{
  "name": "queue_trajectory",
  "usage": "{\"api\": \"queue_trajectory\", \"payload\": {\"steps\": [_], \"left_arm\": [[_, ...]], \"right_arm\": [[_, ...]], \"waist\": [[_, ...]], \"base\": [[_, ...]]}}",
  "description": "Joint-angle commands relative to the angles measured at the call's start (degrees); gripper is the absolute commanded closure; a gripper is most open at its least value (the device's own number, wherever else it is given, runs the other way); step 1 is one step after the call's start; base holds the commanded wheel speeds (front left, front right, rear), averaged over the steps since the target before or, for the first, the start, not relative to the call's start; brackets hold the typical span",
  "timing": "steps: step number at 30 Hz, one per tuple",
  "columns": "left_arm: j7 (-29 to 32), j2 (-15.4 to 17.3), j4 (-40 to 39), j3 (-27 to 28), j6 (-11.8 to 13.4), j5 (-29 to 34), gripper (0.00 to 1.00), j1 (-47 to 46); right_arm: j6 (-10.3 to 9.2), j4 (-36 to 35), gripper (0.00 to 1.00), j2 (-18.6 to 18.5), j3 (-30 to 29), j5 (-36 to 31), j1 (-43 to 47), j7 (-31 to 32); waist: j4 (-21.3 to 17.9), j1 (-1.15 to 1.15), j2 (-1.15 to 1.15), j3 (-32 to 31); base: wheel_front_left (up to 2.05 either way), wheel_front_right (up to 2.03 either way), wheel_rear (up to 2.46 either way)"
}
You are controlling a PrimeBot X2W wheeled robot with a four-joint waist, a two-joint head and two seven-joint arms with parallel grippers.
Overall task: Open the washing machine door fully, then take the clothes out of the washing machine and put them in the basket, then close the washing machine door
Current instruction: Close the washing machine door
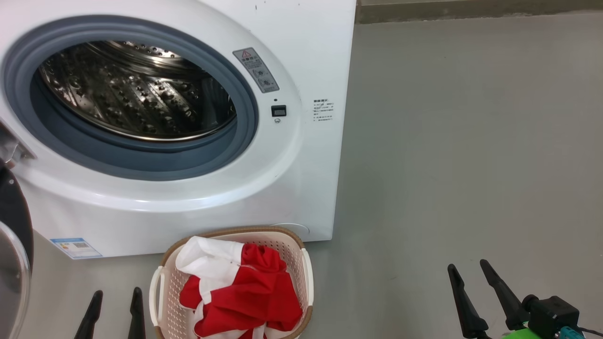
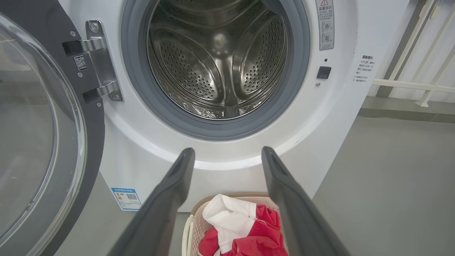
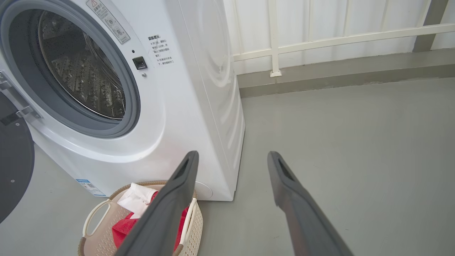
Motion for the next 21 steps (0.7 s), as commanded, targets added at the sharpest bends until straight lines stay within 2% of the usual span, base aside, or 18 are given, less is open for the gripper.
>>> {"api": "queue_trajectory", "payload": {"steps": [1, 21], "left_arm": [[-0.3, 0.3, -1.7, 1.8, -0.3, 0.6, 0.0, -0.7], [-0.3, 0.2, -1.5, 1.5, -0.3, 1.1, 0.0, -1.0]], "right_arm": [[0.36, -1.4, 0.0, -0.9, 1.0, -0.1, -0.1, -0.4], [0.36, -1.2, 0.0, -0.8, 1.3, 0.1, -0.3, -0.4]], "waist": [[0.0, 0.0, 0.0, 0.0], [0.2, 0.0, 0.0, -0.5]], "base": [[0.0, 0.0, 0.0], [-0.05, 0.05, 0.0]]}}
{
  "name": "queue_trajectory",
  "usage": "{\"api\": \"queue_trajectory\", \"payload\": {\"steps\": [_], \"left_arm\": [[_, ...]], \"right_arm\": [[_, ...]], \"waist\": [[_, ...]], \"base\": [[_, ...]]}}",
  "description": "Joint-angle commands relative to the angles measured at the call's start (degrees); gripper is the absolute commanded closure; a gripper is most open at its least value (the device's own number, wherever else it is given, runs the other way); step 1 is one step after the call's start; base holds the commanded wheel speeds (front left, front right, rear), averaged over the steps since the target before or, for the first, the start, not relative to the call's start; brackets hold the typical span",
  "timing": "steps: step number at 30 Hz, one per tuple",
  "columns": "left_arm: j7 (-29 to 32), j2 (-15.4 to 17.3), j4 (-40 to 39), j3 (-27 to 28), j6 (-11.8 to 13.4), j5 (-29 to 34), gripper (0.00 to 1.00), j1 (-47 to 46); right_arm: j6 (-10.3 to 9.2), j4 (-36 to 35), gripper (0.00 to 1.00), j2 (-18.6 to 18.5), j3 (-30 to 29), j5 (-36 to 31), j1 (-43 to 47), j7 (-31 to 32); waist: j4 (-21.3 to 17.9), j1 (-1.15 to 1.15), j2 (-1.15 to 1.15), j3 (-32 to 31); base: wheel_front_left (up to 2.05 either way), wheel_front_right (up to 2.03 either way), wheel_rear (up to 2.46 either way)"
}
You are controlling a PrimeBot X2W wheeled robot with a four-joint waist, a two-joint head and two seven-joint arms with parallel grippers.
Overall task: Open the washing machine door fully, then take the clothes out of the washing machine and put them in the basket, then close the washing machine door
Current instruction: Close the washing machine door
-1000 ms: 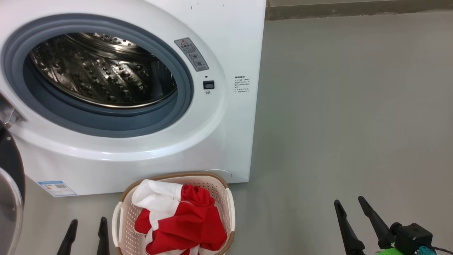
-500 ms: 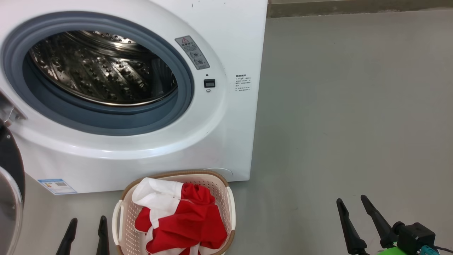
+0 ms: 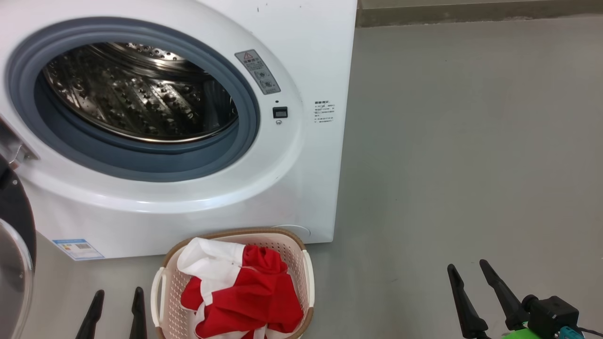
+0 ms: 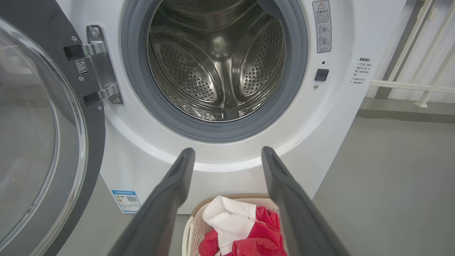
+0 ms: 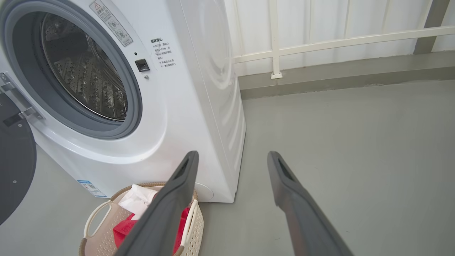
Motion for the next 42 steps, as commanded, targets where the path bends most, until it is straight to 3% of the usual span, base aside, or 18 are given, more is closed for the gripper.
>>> {"api": "queue_trajectory", "payload": {"steps": [1, 19, 33, 42], "left_arm": [[-0.3, 0.3, -1.3, 1.8, -0.3, 0.7, 0.0, -1.0], [-0.3, 0.3, -1.2, 1.9, -0.3, 0.3, 0.0, -1.0], [-0.3, 0.3, -0.9, 2.0, -0.3, 0.6, 0.0, -1.5], [-0.3, 0.3, 0.2, 2.1, 0.5, -0.4, 0.0, -2.3]], "right_arm": [[0.36, -1.2, 0.0, -0.8, 1.2, 0.1, -0.3, -0.4], [0.36, -1.1, 0.0, -0.6, 1.5, 0.2, 0.0, -0.4], [0.36, -0.9, 0.0, -0.3, 1.2, 0.3, 0.0, -0.4], [0.36, -0.2, 0.0, -0.5, 3.2, 0.2, -1.3, -0.4]], "waist": [[0.1, 0.0, 0.0, -0.1], [0.2, 0.0, 0.0, -0.3], [0.5, 0.0, 0.0, -0.3], [4.6, 0.0, 0.0, -0.5]], "base": [[-0.51, 0.51, 0.0], [-1.26, 1.26, 0.0], [-0.15, 0.15, 0.0], [0.0, 0.0, 0.0]]}}
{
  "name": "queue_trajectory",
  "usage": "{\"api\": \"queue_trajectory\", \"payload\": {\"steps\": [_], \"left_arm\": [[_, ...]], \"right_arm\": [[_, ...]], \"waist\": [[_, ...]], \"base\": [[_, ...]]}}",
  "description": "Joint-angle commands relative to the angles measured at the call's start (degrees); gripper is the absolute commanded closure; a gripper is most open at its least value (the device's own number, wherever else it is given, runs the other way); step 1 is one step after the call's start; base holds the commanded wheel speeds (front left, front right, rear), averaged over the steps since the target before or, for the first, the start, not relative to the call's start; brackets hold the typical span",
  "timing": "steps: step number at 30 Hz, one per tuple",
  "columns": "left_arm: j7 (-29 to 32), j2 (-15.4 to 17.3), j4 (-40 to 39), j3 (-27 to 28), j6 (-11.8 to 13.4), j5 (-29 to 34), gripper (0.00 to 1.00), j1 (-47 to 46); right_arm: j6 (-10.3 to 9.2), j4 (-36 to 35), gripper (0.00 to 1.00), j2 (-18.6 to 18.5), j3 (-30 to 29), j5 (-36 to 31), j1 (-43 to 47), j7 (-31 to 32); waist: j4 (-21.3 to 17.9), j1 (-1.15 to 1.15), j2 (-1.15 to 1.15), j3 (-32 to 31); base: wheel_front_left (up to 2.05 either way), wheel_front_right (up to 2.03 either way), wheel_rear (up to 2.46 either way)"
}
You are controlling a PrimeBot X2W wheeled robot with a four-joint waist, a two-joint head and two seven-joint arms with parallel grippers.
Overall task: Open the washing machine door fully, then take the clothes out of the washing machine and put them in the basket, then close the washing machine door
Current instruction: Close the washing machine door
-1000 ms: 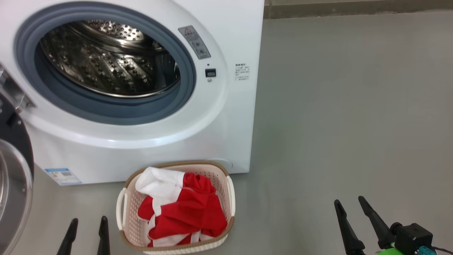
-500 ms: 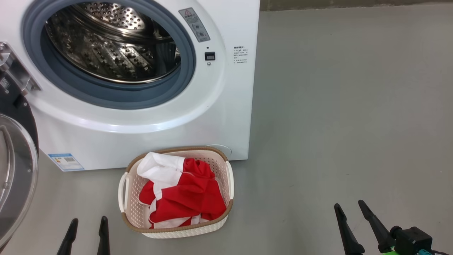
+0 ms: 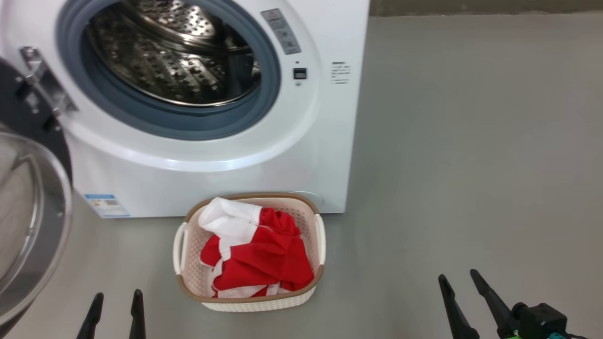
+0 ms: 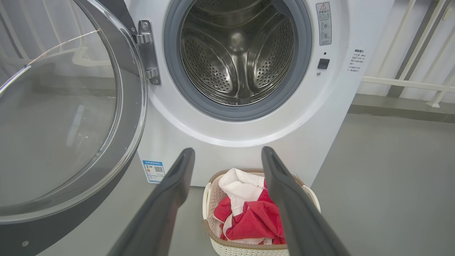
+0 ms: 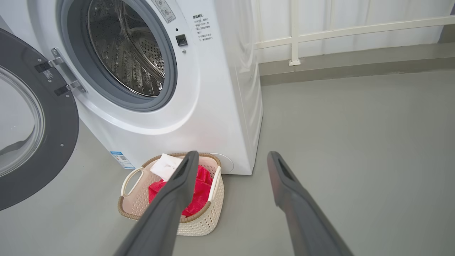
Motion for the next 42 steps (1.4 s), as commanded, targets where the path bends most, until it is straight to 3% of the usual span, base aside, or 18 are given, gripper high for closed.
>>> {"api": "queue_trajectory", "payload": {"steps": [1, 14, 23, 35, 42], "left_arm": [[-0.3, 0.3, -0.9, 1.7, 0.7, -0.4, 0.0, -2.0], [-0.3, 0.3, 1.1, -0.4, 4.1, -3.4, 0.0, 1.2], [-0.3, 0.3, 2.2, -2.0, 5.1, -4.8, 0.0, 2.7], [-0.3, 0.3, -1.3, -3.0, 9.1, -10.1, 0.0, 4.2], [-0.3, 0.3, -2.7, -3.6, 10.7, -11.6, 0.0, 4.6]], "right_arm": [[0.36, -0.9, 0.0, -0.9, 2.0, 0.3, -2.4, -0.4], [0.36, 0.4, 0.0, -3.0, 5.0, 1.0, -3.7, -0.4], [0.36, 1.1, 0.0, -3.9, 7.9, 1.7, -3.6, -0.4], [0.36, 4.0, 0.0, -7.0, 16.7, 3.8, -11.2, -0.4], [0.36, 5.1, 0.0, -7.7, 18.7, 4.9, -13.6, -0.4]], "waist": [[2.6, 0.0, 0.0, -0.3], [14.8, 0.0, 0.0, -2.6], [23.6, 0.0, 0.0, -4.3], [26.4, 0.0, 0.0, -1.9], [26.7, 0.0, 0.0, -1.2]], "base": [[0.0, 0.0, 0.0], [0.0, 0.0, 0.0], [0.0, 0.0, 0.0], [0.0, 0.0, 0.0], [0.0, 0.0, 0.0]]}}
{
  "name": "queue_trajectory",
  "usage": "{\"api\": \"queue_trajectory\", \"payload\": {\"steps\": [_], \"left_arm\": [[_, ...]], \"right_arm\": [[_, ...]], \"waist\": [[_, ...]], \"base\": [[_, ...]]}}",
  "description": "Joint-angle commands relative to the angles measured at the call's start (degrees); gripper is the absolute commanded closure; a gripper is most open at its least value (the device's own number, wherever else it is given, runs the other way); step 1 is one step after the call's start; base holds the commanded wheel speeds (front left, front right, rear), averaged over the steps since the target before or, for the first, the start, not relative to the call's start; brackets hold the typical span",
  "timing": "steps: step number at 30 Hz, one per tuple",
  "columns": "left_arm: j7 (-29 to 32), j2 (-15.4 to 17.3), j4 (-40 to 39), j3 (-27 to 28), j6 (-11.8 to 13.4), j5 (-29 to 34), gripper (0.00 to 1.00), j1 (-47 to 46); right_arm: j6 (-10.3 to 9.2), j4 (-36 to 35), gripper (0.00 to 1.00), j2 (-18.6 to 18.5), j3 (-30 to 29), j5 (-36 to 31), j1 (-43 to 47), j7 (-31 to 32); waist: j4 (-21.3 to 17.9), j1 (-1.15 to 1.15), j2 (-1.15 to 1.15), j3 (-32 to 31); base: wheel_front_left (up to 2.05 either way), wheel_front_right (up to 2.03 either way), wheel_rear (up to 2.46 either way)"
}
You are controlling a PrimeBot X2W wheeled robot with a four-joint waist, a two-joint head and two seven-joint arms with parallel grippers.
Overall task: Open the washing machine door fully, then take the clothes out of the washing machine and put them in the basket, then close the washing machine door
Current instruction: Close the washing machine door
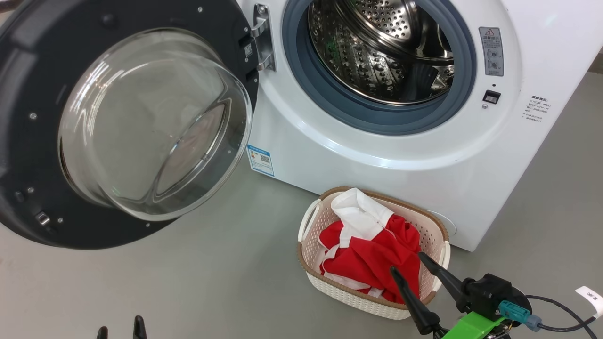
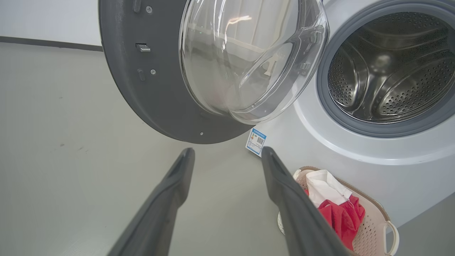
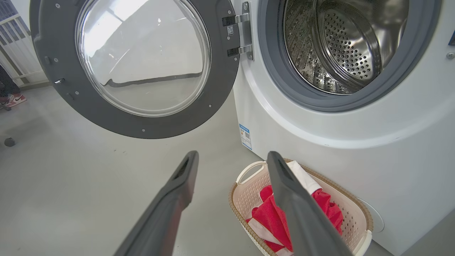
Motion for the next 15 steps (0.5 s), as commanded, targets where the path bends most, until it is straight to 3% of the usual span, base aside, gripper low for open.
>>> {"api": "queue_trajectory", "payload": {"steps": [1, 12, 13, 14, 15], "left_arm": [[-0.3, 0.3, -1.7, 1.7, 0.6, -0.2, 0.0, -0.4], [-0.3, 0.3, -1.8, 1.5, 0.0, 0.5, 0.0, -1.3], [-0.3, 0.3, -1.9, 1.6, -0.1, -0.2, 0.12, -1.5], [-0.3, 0.3, -2.1, 1.8, -0.3, -0.9, 0.56, -1.7], [-0.3, 0.3, -2.5, 2.1, -0.6, -1.2, 0.85, -2.0]], "right_arm": [[0.36, -1.0, 0.0, -0.6, 1.1, 0.8, -2.0, -0.4], [0.36, -1.3, 0.0, 0.1, 0.4, 0.8, -1.2, -0.4], [0.36, -1.3, 0.0, 0.1, 0.3, 0.8, -1.1, -0.4], [0.36, -1.4, 0.0, 0.2, 0.2, 0.8, -1.1, -0.4], [0.36, -1.5, 0.0, 0.2, 0.0, 0.7, -1.0, -0.4]], "waist": [[0.0, 0.0, 0.0, 0.1], [-0.3, 0.0, 0.0, -0.2], [-0.3, 0.0, 0.0, -0.2], [-0.3, 0.0, 0.0, -0.2], [-0.3, 0.0, 0.0, -0.2]], "base": [[0.0, 0.0, 0.0], [0.0, 0.0, 0.0], [0.0, 0.0, 0.0], [0.0, 0.0, 0.0], [0.0, 0.0, 0.0]]}}
